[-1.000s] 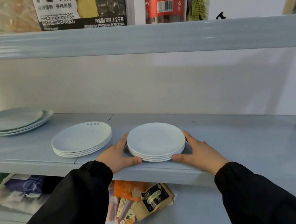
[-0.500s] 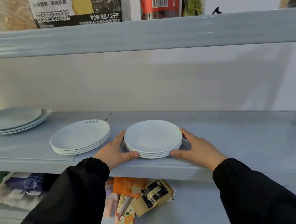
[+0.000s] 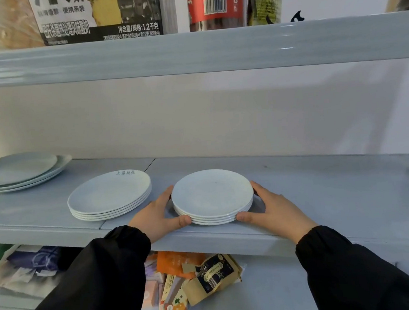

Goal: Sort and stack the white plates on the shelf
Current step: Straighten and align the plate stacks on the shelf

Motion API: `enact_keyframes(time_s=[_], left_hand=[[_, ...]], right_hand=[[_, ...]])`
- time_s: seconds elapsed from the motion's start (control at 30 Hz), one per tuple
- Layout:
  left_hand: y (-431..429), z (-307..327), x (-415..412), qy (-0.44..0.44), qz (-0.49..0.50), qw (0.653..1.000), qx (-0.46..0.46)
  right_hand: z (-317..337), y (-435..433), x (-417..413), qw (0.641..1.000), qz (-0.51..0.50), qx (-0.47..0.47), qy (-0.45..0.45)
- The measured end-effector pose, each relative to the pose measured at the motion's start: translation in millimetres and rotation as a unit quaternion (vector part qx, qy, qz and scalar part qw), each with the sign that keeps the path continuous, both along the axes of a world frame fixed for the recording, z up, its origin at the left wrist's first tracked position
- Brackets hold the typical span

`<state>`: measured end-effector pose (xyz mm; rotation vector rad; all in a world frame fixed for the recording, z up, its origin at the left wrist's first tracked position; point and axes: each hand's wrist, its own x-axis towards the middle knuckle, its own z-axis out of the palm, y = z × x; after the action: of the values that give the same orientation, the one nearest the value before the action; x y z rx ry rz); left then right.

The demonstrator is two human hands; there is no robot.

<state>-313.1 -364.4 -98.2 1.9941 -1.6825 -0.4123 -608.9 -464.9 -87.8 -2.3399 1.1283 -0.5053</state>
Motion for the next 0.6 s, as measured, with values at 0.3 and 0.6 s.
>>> enact_keyframes(time_s=[0.3, 0.6], left_hand=[[8.2, 3.1, -8.0, -0.004, 0.0, 0.997, -0.074], [19.4, 48.7, 7.7, -0.18, -0.06, 0.954, -0.231]], right_hand=[[4.7, 3.1, 0.9, 1.0, -0.004, 0.023, -0.018], [37.8, 5.8, 26.5, 0.993, -0.081, 0.018, -0.082]])
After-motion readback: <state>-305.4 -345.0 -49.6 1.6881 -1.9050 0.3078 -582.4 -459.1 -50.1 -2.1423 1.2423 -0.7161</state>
